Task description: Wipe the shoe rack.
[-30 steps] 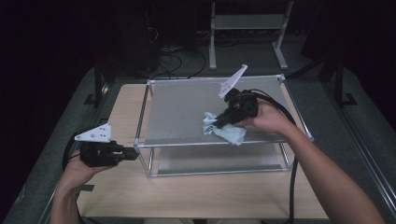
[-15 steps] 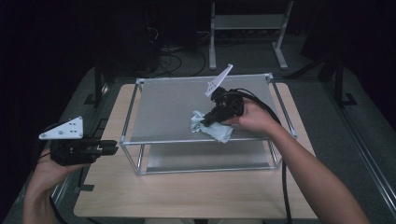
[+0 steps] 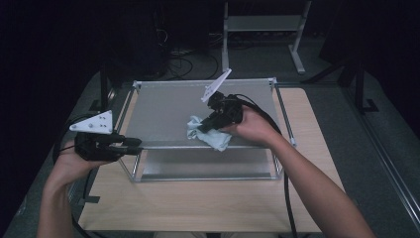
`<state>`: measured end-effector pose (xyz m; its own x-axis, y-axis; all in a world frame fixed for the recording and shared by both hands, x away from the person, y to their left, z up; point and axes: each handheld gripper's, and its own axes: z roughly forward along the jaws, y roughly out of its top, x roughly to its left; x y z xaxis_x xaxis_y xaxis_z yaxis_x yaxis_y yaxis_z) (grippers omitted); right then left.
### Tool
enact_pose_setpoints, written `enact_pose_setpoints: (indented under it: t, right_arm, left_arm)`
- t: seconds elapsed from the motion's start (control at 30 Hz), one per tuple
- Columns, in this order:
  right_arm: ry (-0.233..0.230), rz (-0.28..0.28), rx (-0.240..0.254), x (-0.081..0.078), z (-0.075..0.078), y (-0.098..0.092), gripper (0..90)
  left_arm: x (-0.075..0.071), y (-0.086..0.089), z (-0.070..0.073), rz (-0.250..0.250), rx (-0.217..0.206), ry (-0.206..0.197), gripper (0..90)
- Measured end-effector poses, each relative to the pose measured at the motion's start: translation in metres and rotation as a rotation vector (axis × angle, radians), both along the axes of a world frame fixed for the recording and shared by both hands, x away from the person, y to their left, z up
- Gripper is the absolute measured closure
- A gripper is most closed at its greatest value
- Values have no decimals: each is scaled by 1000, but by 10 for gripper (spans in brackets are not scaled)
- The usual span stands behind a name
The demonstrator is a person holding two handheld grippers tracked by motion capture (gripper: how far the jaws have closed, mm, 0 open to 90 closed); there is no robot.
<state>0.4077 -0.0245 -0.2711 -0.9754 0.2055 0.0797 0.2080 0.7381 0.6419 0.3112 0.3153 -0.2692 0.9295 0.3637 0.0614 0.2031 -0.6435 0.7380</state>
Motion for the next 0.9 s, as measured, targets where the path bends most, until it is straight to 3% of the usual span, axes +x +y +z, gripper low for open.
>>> enact_pose_setpoints:
  t: [0.17,0.23,0.37,0.43,0.5,0.53,0.6,0.67,0.73,0.8,0.9]
  right_arm:
    - [29,-6,-24,3,2,-22,823]
    - [18,0,-33,3,2,-13,823]
    - [-4,25,-15,5,1,25,822]
    - [9,53,1,3,1,40,821]
    - [-4,74,-5,-2,2,45,821]
    - [26,90,3,-4,3,45,821]
    - [27,90,0,-7,4,45,821]
    - [51,118,37,-12,3,55,820]
    - [39,134,34,-15,2,62,821]
    - [46,143,25,-15,3,58,823]
    - [54,128,-15,-14,6,34,825]
  left_arm:
    - [5,-3,-3,10,0,4,724]
    - [6,-4,-4,12,-1,6,738]
    - [7,-3,-5,18,-12,13,746]
    - [7,-3,-6,20,-16,10,748]
    - [9,-2,-6,18,-20,12,757]
    - [9,-2,-6,17,-23,13,757]
    - [9,-2,-6,16,-22,13,754]
    - [9,-2,-6,14,-22,11,754]
    - [8,-2,-7,17,-27,11,754]
    - [8,-1,-8,18,-34,10,754]
    - [8,0,-9,18,-45,8,754]
